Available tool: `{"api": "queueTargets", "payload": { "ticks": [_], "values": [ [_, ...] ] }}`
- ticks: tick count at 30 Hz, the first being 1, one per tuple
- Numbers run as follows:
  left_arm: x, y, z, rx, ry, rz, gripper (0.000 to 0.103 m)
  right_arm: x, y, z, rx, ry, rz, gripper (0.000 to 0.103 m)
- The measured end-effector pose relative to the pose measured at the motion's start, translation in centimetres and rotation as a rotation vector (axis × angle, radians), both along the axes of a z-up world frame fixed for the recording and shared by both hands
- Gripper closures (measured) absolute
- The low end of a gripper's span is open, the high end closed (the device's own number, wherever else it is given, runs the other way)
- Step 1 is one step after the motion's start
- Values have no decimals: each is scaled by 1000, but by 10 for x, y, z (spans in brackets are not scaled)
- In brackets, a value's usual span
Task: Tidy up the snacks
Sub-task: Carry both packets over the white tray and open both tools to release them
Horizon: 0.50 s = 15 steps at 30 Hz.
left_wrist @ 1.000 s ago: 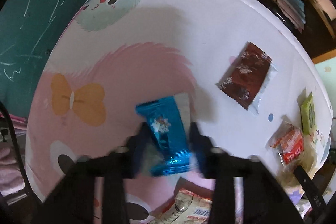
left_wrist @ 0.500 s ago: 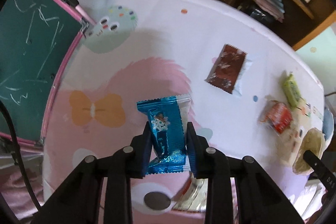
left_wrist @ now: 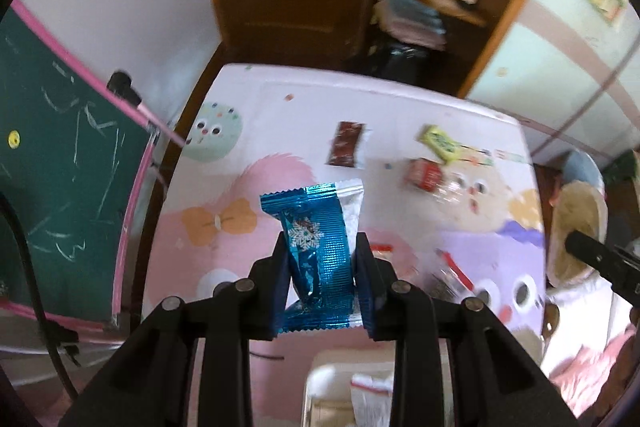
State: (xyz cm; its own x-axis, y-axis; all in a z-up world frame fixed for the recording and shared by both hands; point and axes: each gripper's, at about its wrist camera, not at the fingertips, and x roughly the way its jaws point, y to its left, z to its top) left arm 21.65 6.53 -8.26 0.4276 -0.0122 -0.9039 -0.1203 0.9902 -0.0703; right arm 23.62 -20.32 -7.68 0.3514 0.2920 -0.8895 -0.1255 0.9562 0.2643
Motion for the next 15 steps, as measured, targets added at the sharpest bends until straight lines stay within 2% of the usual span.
{"api": "queueTargets", "payload": {
  "ticks": [7,15],
  "values": [
    [-65,-26,46,-16,-71,-155,75,-75,4,46,14,-73,15,67],
    [-122,-61,62,-44,-90,-286,75,-140,6,67,5,-125,14,67]
  ]
}}
